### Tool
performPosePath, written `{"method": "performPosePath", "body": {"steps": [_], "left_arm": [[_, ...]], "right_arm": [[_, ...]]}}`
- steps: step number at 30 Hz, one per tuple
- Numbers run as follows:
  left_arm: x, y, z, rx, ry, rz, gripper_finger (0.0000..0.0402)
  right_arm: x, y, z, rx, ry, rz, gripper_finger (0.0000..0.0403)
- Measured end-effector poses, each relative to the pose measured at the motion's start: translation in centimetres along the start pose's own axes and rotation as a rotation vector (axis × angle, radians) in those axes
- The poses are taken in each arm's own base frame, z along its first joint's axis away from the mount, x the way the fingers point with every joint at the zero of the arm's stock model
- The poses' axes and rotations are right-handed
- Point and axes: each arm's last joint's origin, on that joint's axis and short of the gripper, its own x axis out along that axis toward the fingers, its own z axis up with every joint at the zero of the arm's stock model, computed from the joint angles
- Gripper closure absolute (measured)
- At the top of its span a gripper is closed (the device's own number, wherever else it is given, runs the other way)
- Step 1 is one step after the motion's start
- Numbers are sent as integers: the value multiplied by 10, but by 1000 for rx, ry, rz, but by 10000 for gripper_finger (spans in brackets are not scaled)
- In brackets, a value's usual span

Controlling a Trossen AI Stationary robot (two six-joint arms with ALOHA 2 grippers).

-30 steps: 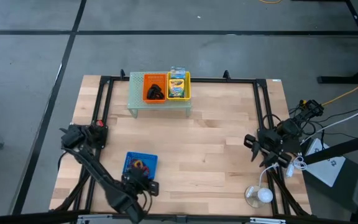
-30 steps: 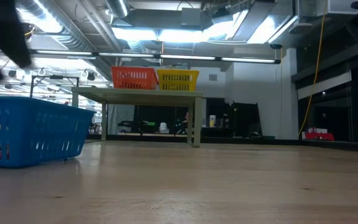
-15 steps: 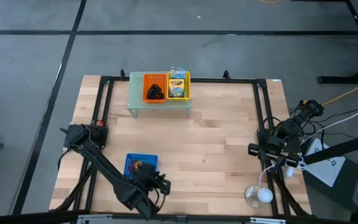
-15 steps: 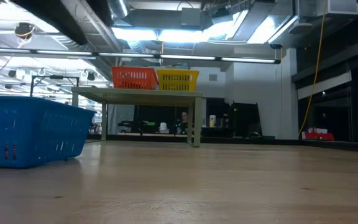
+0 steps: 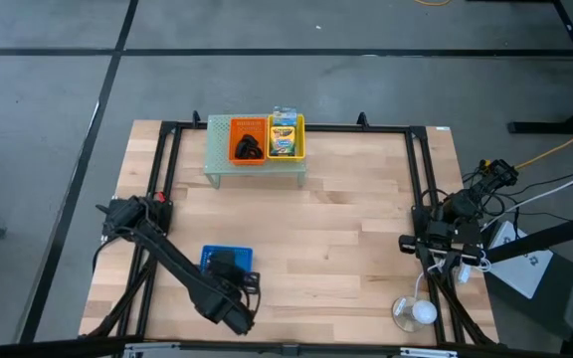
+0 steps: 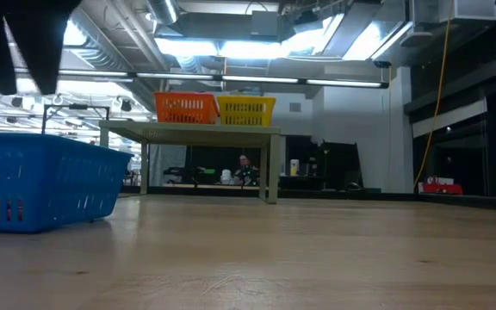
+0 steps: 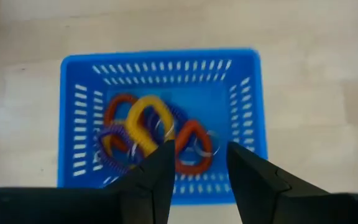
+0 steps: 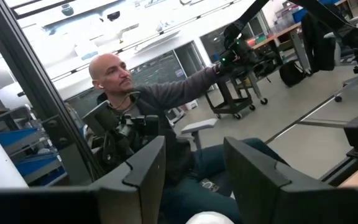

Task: Pick & Place Office Desk Supplies
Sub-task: Put the blue bin on the shelf

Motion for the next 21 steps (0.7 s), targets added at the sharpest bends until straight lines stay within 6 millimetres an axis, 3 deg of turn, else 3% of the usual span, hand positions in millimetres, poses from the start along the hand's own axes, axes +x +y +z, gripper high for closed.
{"method": "performPosePath", "body": {"steps": [7,21], "left_arm": [[-6,-12,-9,111,61,-147,263],[19,-41,41,243,119,-41,263]], "right_arm": [[0,0,0,-7,-2,-4,241],[0,-3,2,-5,-60,-89,241]]}}
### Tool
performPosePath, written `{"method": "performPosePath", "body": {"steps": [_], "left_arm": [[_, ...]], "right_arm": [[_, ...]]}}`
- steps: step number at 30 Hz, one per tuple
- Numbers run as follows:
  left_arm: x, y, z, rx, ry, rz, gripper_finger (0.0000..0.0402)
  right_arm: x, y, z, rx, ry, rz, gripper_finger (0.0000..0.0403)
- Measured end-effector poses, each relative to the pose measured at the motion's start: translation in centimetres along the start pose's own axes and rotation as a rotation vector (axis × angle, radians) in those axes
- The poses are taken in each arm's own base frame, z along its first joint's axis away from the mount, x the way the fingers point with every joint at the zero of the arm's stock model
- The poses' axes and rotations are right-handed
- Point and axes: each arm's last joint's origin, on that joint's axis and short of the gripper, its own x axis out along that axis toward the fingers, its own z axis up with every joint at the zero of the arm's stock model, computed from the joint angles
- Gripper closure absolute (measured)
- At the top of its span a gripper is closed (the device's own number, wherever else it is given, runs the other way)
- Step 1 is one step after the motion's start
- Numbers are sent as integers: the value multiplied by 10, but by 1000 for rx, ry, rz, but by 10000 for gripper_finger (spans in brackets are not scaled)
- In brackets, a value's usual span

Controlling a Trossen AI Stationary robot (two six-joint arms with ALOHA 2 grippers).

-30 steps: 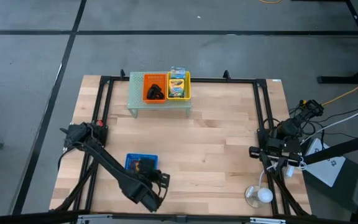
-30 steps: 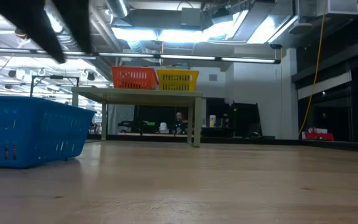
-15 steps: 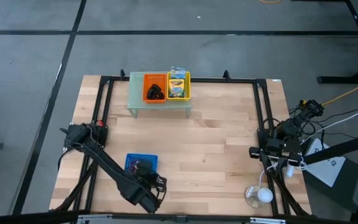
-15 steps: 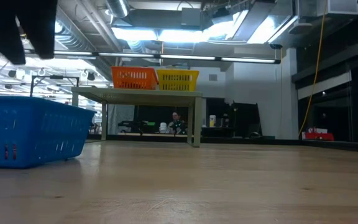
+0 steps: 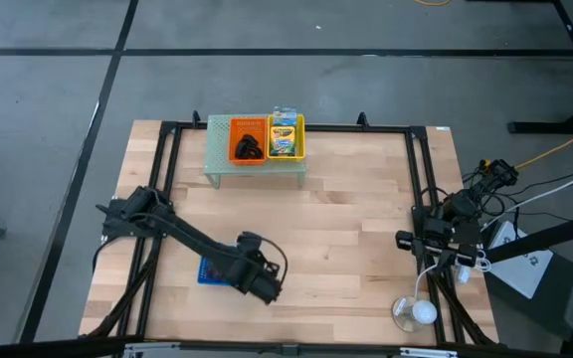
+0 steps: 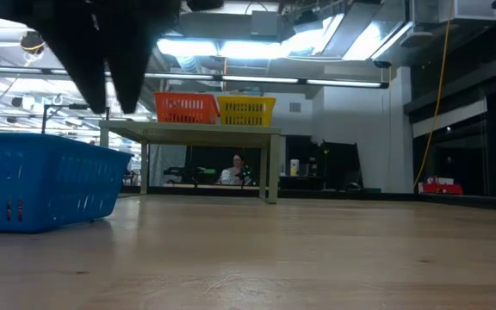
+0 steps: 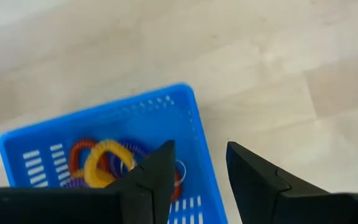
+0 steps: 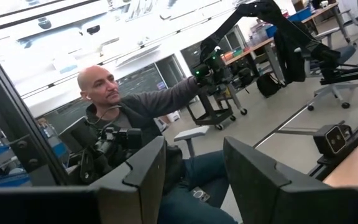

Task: Pick & Place Office Desk Supplies
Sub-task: Put the blue bin on the shelf

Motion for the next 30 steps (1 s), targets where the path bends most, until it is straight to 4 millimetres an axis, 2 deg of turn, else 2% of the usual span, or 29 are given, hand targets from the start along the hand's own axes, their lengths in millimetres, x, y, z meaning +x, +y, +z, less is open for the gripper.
{"method": "performPosePath", "body": {"steps": [5,11,14,24,30], "left_arm": [[5,-2,8,11,22,15,263],[32,-5,-4,56,129,104,263],[40,-11,-9,84,152,81,263],[37,-14,-7,92,173,44,263],[44,-16,-10,99,183,58,263]], "right_arm": [[0,0,0,0,-1,-2,241],[0,-1,0,-24,-12,-19,241],[0,-1,1,-37,-20,-31,241],[0,-1,1,-33,-26,-27,241],[0,-1,1,-32,-25,-26,241]]}}
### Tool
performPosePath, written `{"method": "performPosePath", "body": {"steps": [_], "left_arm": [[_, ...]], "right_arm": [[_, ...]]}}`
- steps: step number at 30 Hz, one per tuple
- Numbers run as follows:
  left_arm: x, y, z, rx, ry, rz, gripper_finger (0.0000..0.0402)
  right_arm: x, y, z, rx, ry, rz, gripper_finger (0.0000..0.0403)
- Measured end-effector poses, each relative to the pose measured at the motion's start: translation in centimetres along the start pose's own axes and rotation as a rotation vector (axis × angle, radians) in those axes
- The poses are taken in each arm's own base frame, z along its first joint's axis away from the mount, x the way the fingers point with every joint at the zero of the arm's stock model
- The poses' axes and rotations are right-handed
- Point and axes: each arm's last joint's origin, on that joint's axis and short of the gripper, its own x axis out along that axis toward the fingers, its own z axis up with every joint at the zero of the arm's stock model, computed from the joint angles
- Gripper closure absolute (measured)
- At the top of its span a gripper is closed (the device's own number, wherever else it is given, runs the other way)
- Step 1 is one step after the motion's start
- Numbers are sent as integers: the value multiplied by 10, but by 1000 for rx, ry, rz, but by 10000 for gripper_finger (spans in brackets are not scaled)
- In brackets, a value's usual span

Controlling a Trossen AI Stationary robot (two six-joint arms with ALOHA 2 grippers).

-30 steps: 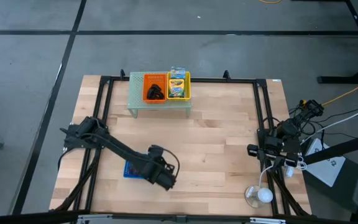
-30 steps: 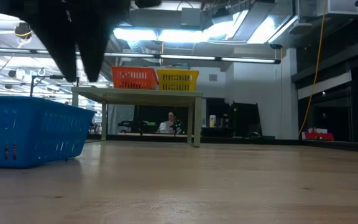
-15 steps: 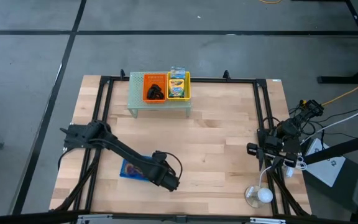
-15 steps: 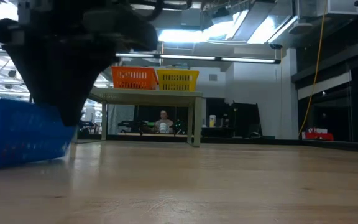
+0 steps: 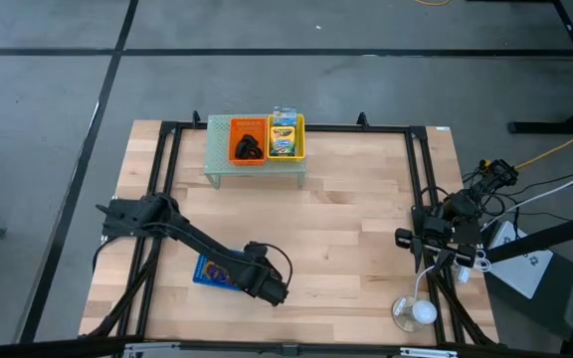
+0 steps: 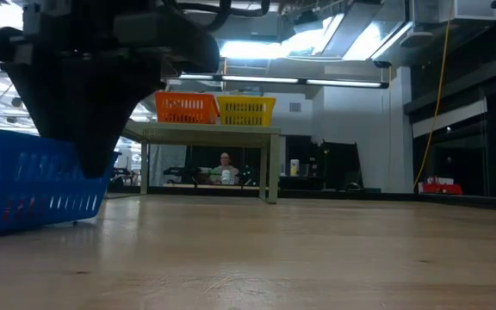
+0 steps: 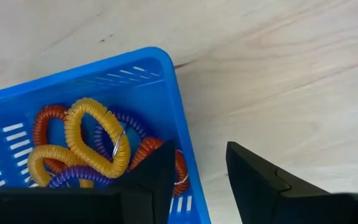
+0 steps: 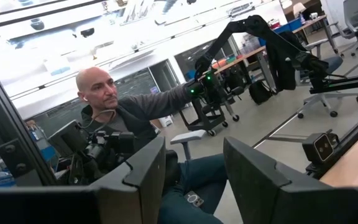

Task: Pick & Place Office Desk Supplies
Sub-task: Put the blue bin on the shelf

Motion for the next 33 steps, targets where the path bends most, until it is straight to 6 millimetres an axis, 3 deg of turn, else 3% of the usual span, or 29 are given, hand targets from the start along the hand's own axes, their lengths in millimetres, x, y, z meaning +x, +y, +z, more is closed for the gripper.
{"method": "performPosePath", "body": {"steps": [4,9,11,19,27,33], "left_arm": [[0,0,-3,25,-12,2,281],[0,3,-10,73,-29,23,374],[-1,6,-14,117,-31,41,390],[-6,14,-30,359,-23,97,396],[-43,15,-47,534,-121,80,398],[-69,25,-62,584,-159,112,398]], "right_arm": [[0,0,0,1,4,6,241],[0,0,0,0,4,6,241],[0,0,0,0,4,6,241],[0,-2,1,-10,-36,-60,241],[-1,-6,4,-105,-123,-227,241],[-1,-7,4,-107,-133,-239,241]]}}
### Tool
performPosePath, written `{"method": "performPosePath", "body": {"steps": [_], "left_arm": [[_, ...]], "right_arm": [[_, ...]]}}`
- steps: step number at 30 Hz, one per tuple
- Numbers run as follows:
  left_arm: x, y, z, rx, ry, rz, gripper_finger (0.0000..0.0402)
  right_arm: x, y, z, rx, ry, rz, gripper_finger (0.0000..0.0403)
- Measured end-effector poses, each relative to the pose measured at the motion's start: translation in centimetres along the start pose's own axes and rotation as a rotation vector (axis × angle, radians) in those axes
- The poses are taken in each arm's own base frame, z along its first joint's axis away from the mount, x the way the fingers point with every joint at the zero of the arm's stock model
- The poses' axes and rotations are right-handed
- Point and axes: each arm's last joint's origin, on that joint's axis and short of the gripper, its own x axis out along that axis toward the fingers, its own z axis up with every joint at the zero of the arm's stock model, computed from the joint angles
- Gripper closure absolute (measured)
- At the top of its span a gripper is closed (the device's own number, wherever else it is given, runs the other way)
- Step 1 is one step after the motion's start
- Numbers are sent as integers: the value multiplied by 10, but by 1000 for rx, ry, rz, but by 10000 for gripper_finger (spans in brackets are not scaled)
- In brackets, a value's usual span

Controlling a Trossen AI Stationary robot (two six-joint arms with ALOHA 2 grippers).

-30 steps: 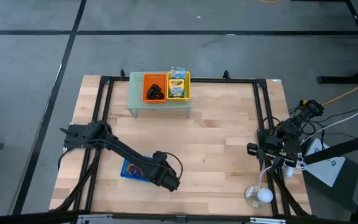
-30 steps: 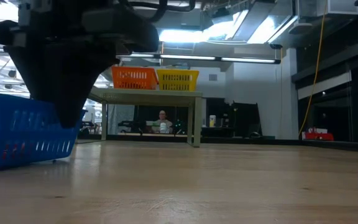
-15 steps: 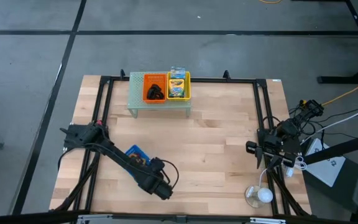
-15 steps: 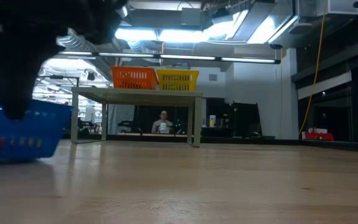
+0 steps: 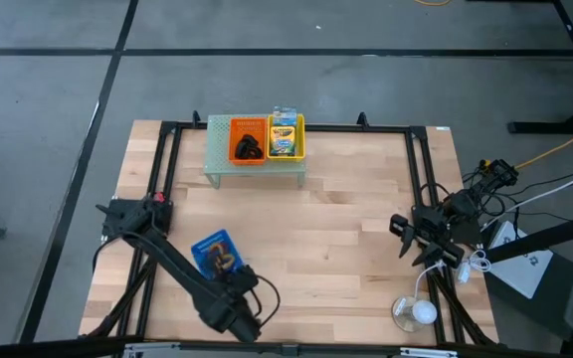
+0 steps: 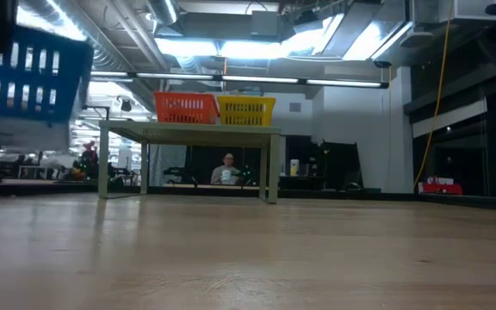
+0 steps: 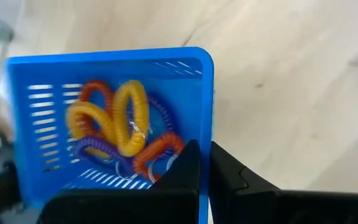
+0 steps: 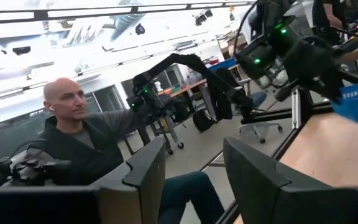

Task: Pick & Place Office Desk Supplies
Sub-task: Put the blue bin on the shelf

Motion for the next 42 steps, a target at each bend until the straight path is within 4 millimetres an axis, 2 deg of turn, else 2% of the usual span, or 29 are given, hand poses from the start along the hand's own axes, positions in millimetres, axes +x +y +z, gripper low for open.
{"method": "performPosePath", "body": {"steps": [3,6,15,19,22,26,30,35,42], "left_arm": [[-10,-4,-7,95,-60,-29,398],[-10,-4,-10,161,-76,-14,398],[-10,-3,-7,345,-122,13,398],[-21,5,-7,372,-144,-10,399],[-42,22,-10,364,-218,-49,399],[-78,57,-18,294,-346,-131,399],[-95,90,-30,254,-393,-191,399],[-97,117,-42,268,-410,-213,399],[-80,149,-52,341,-359,-195,399]], "right_arm": [[0,0,1,-24,-17,-12,241],[0,0,2,-51,-37,-33,241],[0,-2,3,-53,-60,-78,241],[0,-3,4,-52,-80,-120,241],[0,-3,4,-52,-86,-135,241],[0,-3,5,-57,-100,-146,241],[0,-3,5,-81,-102,-145,240],[-1,-3,6,-102,-111,-146,240],[-1,-4,7,-101,-130,-189,240]]}}
